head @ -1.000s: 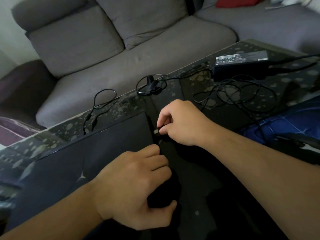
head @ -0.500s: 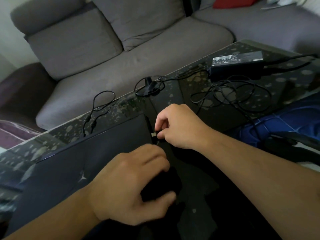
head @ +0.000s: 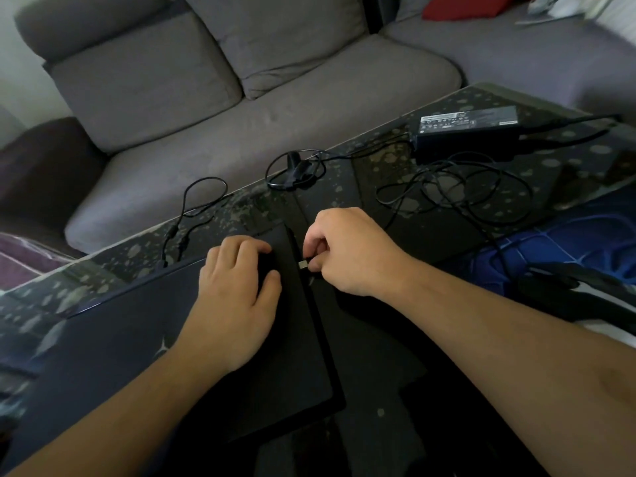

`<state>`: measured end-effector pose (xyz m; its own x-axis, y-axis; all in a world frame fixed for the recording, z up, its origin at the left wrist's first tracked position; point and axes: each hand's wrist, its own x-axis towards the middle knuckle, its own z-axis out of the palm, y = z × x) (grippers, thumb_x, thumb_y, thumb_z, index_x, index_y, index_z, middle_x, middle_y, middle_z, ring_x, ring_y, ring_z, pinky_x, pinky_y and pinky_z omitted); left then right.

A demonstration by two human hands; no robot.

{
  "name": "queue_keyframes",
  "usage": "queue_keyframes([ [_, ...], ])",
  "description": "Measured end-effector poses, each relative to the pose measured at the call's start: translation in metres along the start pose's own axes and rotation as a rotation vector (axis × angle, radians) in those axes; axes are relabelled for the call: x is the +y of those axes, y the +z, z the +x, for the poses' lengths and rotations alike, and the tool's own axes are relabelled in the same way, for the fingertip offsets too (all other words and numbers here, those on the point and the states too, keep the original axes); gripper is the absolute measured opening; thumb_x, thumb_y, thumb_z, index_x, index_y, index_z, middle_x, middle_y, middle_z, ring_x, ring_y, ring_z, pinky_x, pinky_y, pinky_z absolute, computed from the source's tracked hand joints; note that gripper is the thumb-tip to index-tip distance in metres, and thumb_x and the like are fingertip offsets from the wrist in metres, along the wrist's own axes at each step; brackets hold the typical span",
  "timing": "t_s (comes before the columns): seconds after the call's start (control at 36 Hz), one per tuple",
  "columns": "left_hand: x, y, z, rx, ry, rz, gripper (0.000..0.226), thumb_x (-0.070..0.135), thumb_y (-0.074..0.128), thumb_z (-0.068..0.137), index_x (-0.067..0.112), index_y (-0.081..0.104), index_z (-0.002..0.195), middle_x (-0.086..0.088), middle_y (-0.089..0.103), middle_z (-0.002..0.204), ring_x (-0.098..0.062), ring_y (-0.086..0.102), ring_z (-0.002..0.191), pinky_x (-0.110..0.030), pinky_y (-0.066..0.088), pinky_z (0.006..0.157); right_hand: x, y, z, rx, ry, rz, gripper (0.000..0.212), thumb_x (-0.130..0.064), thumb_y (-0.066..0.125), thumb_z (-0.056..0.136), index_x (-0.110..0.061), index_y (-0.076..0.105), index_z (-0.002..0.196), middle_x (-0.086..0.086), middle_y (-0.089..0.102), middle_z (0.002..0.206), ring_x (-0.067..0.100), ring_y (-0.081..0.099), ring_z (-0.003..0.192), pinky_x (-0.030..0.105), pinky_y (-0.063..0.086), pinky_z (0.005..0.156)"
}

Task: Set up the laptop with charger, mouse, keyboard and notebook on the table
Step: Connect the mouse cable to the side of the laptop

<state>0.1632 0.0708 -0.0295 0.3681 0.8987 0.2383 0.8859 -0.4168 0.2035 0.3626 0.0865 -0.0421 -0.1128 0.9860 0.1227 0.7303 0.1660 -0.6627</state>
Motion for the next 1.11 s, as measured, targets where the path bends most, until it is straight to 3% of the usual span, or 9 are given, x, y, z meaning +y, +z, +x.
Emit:
queue_keyframes([
  [0.17,0.000,0.000,-0.001,-0.002,-0.004,0.001,0.033,0.033,0.052,0.101,0.023,0.054,0.134,0.012,0.045,0.132,-0.010,0.038,0.126,-0.029,0.029,0.107,0.002,-0.010,-0.001,-0.026,-0.013,-0.034,0.015,-0.018,0.074,0.095,-0.028,0.062,0.096,-0.010,0.058,0.098,0.009,0.059,0.088,0.034,0.055,0.079],
  [0.28,0.001,-0.001,-0.002,-0.005,-0.013,-0.001,0.035,0.035,0.050,0.102,0.025,0.053,0.135,0.012,0.044,0.134,-0.010,0.037,0.129,-0.027,0.027,0.108,0.001,-0.020,0.001,-0.043,0.002,-0.066,0.021,-0.019,0.069,0.098,-0.031,0.052,0.095,-0.007,0.062,0.096,0.013,0.063,0.084,0.041,0.060,0.074],
  [0.44,0.000,-0.002,-0.001,-0.007,-0.020,-0.019,0.037,0.038,0.050,0.101,0.025,0.052,0.136,0.011,0.044,0.136,-0.011,0.037,0.130,-0.031,0.030,0.111,0.002,-0.026,-0.002,-0.091,0.027,0.076,0.017,-0.018,0.072,0.095,-0.032,0.063,0.091,-0.011,0.065,0.097,0.007,0.063,0.090,0.027,0.053,0.072],
  [0.64,0.000,-0.001,-0.001,0.006,-0.011,-0.016,0.037,0.037,0.050,0.100,0.024,0.054,0.135,0.010,0.046,0.135,-0.012,0.039,0.129,-0.032,0.030,0.110,0.001,-0.022,-0.003,-0.062,0.009,0.088,0.017,-0.016,0.081,0.088,-0.031,0.073,0.089,-0.011,0.072,0.087,0.003,0.069,0.083,0.030,0.061,0.080],
  [0.75,-0.001,0.000,-0.001,0.012,-0.009,-0.006,0.036,0.035,0.052,0.100,0.023,0.054,0.134,0.009,0.046,0.134,-0.014,0.040,0.129,-0.031,0.029,0.109,-0.002,-0.014,-0.003,-0.044,0.009,0.116,0.019,-0.015,0.083,0.086,-0.031,0.074,0.088,-0.012,0.073,0.085,0.002,0.069,0.082,0.028,0.061,0.079],
  [0.92,-0.002,0.001,0.000,0.013,-0.011,-0.008,0.036,0.035,0.052,0.100,0.024,0.054,0.134,0.010,0.046,0.133,-0.013,0.039,0.129,-0.030,0.028,0.109,0.002,-0.013,-0.007,-0.013,0.008,0.156,0.017,-0.017,0.086,0.084,-0.030,0.076,0.084,-0.013,0.074,0.081,-0.002,0.069,0.077,0.014,0.051,0.069],
  [1.11,-0.001,0.003,-0.001,0.024,-0.003,-0.001,0.033,0.033,0.052,0.100,0.023,0.055,0.132,0.009,0.046,0.132,-0.014,0.038,0.128,-0.030,0.027,0.107,0.000,-0.006,-0.006,0.019,-0.044,0.052,0.023,-0.008,0.083,0.085,-0.030,0.074,0.082,-0.012,0.071,0.078,0.001,0.066,0.078,0.026,0.058,0.078],
])
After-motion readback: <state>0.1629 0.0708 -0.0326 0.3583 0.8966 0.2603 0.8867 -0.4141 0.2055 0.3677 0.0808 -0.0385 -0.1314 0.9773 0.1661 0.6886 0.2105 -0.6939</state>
